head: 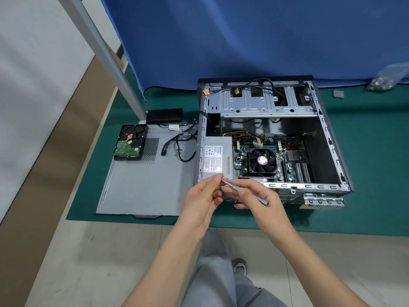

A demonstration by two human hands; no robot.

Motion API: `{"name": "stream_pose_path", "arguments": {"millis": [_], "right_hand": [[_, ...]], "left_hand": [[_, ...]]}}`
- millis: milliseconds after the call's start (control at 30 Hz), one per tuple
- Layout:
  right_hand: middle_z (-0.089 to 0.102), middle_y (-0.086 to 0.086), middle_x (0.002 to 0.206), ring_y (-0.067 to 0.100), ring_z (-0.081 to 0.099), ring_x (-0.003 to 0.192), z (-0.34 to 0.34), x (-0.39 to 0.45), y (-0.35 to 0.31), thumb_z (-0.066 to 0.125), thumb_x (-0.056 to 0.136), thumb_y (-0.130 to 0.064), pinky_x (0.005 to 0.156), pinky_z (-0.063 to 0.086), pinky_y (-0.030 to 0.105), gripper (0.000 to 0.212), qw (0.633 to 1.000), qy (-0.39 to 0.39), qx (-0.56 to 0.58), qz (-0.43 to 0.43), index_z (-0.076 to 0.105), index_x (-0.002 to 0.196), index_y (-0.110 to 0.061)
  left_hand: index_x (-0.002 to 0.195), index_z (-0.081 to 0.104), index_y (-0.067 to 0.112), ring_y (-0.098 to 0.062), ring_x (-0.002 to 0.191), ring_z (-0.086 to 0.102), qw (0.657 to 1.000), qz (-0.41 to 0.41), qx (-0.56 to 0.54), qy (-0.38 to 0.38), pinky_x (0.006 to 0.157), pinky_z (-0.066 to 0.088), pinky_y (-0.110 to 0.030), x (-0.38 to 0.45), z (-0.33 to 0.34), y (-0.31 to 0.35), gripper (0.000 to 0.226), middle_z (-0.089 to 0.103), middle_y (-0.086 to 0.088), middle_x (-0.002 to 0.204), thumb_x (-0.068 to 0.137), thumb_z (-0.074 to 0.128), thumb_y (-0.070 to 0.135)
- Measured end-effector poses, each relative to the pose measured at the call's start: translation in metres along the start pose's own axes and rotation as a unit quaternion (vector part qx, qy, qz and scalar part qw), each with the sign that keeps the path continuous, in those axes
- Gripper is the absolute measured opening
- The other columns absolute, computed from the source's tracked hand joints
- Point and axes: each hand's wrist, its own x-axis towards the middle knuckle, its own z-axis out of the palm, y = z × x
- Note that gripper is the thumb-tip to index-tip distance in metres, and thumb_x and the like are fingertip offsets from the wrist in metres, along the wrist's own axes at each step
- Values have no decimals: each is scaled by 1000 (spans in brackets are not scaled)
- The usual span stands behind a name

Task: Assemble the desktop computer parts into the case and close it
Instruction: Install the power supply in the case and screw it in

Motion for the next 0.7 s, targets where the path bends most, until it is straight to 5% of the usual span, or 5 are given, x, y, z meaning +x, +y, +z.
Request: {"name": "stream_pose_path", "arguments": {"millis": [333,500,600,700], "right_hand": [[75,-6,94,8,69,97,10,-7,-2,46,96,-1,76,55,26,28,1000,7,6,17,68,100,-17],[75,-3,89,11,71,89,18,-7,-1,47,96,-2,63,53,20,17,998,2,21,58,62,97,-12],[75,5,87,22,72,73,20,-8,3,52,95,-5,51,46,23,5,996,-3,35,87,47,94,-6],[72,7,71,16,57,43,19,-8,12,61,90,-5,40,37,19,9,996,5,21,84,53,90,-2]], "left_hand": [[78,79,20,-5,62,55,999,20,23,-15,60,50,-16,-6,-17,-7,13,67,1,76,74,70,30],[84,78,19,-5,63,55,998,37,53,-9,63,49,-17,-6,-32,-11,18,68,0,77,74,72,31],[90,75,16,-6,64,55,995,43,84,14,61,48,-16,-4,-44,-14,9,70,0,76,84,69,19],[95,73,11,-7,65,58,997,32,62,18,63,50,-18,-3,-55,-17,12,71,1,75,85,68,16]]}}
